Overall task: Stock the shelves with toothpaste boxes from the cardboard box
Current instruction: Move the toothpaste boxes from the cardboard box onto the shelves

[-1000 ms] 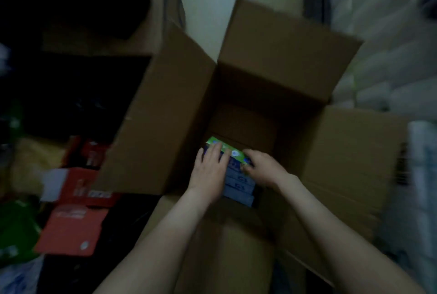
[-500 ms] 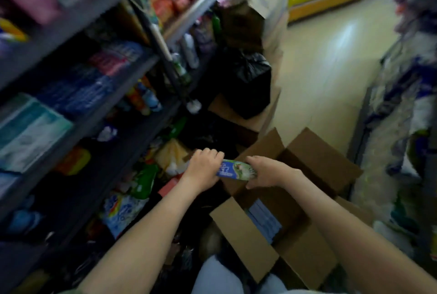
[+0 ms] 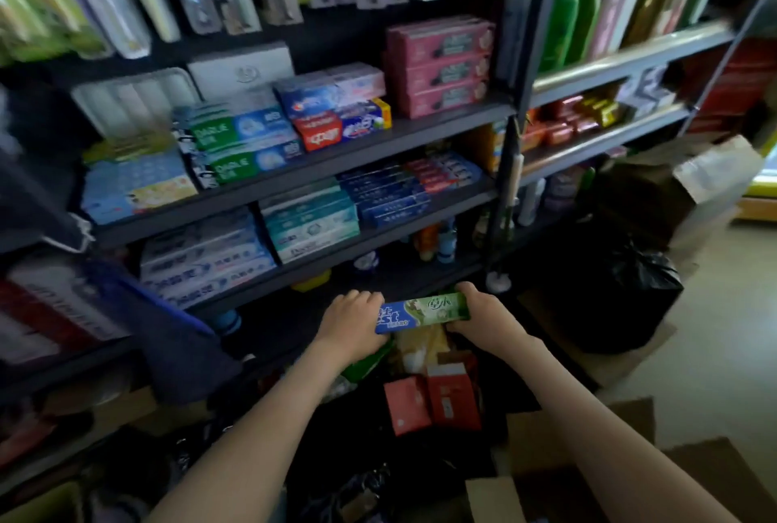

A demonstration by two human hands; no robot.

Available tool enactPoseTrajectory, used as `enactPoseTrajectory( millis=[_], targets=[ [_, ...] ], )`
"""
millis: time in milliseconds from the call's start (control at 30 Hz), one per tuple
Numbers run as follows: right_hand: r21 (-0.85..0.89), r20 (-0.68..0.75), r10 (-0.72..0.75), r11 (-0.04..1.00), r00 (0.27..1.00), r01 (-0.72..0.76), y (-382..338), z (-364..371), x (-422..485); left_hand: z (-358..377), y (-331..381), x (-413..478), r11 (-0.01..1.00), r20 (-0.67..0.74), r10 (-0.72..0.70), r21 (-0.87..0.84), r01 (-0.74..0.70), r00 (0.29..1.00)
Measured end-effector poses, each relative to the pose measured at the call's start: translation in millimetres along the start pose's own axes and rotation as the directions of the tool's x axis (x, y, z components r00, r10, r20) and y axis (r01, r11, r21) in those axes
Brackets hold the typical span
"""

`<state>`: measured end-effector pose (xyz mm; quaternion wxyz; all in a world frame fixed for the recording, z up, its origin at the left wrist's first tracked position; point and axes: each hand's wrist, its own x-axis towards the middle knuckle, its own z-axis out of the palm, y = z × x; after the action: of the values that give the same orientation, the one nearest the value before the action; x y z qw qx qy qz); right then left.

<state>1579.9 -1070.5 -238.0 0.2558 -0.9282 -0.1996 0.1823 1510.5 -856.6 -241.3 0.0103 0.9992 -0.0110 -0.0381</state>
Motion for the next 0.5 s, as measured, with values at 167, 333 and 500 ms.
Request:
enactPoseTrajectory(
  millis=[167,333,500],
  targets=[
    [-0.051,0.019,-0.081,0.995,0.996,0.082,-66,2,42,-27,-63,-8,0.997,-0.076,-0.078,-0.015,0.077,0.994],
    [-0.025,0.106,-0.126,0.991,0.986,0.130,-115,-2,73,-48,-109,-11,0.993,-0.154,-0.119,-0.009,0.119,0.981],
    [0.219,0.066,-0.182,0.962,0.981,0.164,-148,-12,93,-67,-140,-12,0.987,-0.239,-0.160,-0.014,0.162,0.958]
  ],
)
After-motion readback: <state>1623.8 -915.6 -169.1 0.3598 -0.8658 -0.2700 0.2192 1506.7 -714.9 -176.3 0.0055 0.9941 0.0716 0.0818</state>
